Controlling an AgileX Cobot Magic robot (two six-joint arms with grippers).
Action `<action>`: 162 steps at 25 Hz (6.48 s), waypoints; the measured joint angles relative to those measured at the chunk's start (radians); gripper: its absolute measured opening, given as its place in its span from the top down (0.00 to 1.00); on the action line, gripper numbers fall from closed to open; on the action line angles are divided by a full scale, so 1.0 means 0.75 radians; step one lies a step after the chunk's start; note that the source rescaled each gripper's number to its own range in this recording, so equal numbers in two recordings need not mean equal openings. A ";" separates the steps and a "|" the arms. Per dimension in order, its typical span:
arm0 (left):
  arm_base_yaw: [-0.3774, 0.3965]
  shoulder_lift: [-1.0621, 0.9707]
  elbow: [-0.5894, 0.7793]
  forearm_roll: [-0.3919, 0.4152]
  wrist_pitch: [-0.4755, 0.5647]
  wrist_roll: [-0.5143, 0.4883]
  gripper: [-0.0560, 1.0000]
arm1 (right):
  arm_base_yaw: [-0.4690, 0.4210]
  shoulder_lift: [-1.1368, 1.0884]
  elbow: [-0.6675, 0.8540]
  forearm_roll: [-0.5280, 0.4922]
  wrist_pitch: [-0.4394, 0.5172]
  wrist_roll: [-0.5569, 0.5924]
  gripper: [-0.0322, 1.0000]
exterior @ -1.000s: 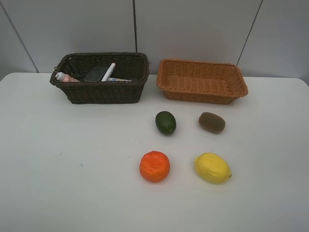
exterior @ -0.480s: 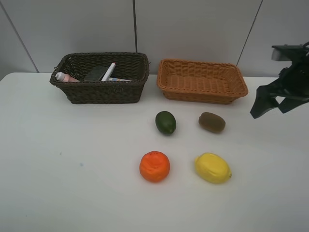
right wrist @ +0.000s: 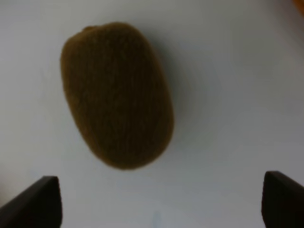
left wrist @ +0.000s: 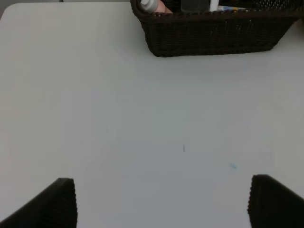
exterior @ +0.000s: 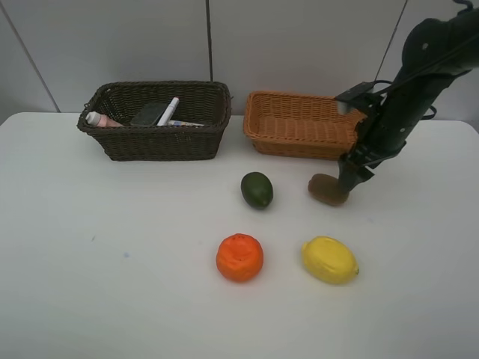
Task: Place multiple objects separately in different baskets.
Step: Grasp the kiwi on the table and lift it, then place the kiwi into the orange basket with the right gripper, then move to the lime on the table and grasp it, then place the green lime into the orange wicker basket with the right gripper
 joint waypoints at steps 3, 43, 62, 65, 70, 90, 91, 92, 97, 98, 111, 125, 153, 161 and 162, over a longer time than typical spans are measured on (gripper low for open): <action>0.000 0.000 0.000 0.000 0.000 0.000 0.06 | 0.000 0.069 -0.040 -0.004 -0.014 -0.006 0.01; 0.000 0.000 0.000 0.000 0.000 0.000 0.06 | 0.107 0.263 -0.088 0.001 -0.142 -0.119 0.97; 0.000 0.000 0.000 0.000 0.000 0.000 0.06 | -0.080 0.372 -0.690 -0.005 -0.222 0.266 0.73; 0.000 0.000 0.000 0.000 0.000 0.000 0.06 | -0.092 0.418 -0.700 -0.025 -0.246 0.311 0.18; 0.000 0.000 0.000 0.000 0.000 0.000 0.06 | -0.095 0.420 -0.700 -0.046 -0.241 0.331 0.04; 0.000 0.000 0.000 0.000 -0.001 0.000 0.06 | 0.265 0.251 -0.537 0.190 0.470 0.870 0.04; 0.000 0.000 0.000 0.000 -0.001 0.000 0.06 | 0.310 0.251 -0.527 0.188 0.470 0.881 0.04; 0.000 0.000 0.000 0.000 -0.001 0.000 0.06 | 0.364 0.251 -0.521 0.180 0.470 0.886 0.04; 0.000 0.000 0.000 0.000 -0.001 0.000 0.06 | 0.570 0.251 -0.515 0.114 0.436 0.956 0.04; 0.000 0.000 0.000 0.000 -0.001 0.000 0.06 | 0.589 0.251 -0.515 0.108 0.418 0.963 0.04; 0.000 0.000 0.000 0.000 -0.001 0.000 0.06 | 0.618 0.388 -0.515 -0.109 0.209 1.004 0.04; 0.000 0.000 0.000 0.000 -0.001 0.000 0.06 | 0.618 0.513 -0.515 -0.159 0.082 1.008 0.13; 0.000 0.000 0.000 0.000 -0.001 0.000 0.06 | 0.166 0.354 -0.650 -0.289 -0.146 0.881 0.75; 0.000 0.000 0.000 0.000 -0.001 0.000 0.06 | 0.029 0.417 -0.650 -0.251 -0.261 0.859 0.12; 0.000 0.000 0.000 0.000 -0.001 0.000 0.06 | 0.029 0.417 -0.650 -0.246 -0.257 0.861 0.08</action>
